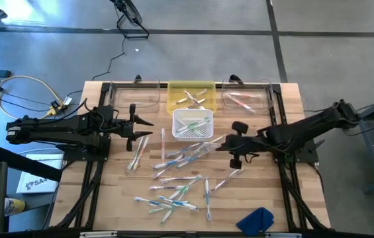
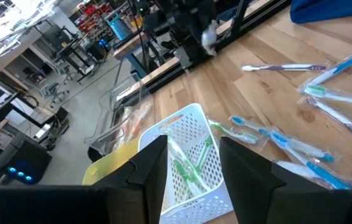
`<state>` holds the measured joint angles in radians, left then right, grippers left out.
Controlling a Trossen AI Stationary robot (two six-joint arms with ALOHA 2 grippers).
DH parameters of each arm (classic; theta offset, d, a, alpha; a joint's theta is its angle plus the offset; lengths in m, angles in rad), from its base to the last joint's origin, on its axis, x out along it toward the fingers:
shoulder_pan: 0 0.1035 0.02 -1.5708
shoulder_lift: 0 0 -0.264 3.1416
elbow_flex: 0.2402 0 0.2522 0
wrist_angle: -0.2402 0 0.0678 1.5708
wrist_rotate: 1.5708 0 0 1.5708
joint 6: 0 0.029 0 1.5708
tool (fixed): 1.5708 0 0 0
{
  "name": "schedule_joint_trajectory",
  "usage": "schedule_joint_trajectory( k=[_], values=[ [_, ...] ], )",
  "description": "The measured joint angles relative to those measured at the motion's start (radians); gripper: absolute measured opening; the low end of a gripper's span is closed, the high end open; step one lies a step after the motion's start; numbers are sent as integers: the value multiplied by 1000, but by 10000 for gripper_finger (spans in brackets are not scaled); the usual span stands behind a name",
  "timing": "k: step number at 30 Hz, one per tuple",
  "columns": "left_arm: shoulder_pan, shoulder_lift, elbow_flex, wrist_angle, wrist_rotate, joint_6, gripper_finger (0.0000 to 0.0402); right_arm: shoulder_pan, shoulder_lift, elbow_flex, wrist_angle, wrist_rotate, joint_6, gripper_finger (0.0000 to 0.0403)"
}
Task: Pick & Place Toothbrushes
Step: Put the purple toothbrush into the yellow bin
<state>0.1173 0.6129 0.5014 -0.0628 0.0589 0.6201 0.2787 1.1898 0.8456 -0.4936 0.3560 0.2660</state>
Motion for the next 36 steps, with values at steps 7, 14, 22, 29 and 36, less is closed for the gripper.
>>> schedule_joint_trajectory(
  k=[7, 14, 22, 29, 36],
  values=[
    [0, 0, 0, 0, 0, 0, 141, 0, -8, 29, 39, 11, -35, 5],
    [0, 0, 0, 0, 0, 0, 141, 0, -8, 29, 63, 20, -60, 5],
    [0, 0, 0, 0, 0, 0, 141, -87, -8, 29, 198, 9, -142, 5],
    [0, 0, 0, 0, 0, 0, 141, -220, 16, 30, 298, -54, -215, 5],
    [0, 0, 0, 0, 0, 0, 141, -339, 62, 30, 399, -118, -273, 5]
  ],
)
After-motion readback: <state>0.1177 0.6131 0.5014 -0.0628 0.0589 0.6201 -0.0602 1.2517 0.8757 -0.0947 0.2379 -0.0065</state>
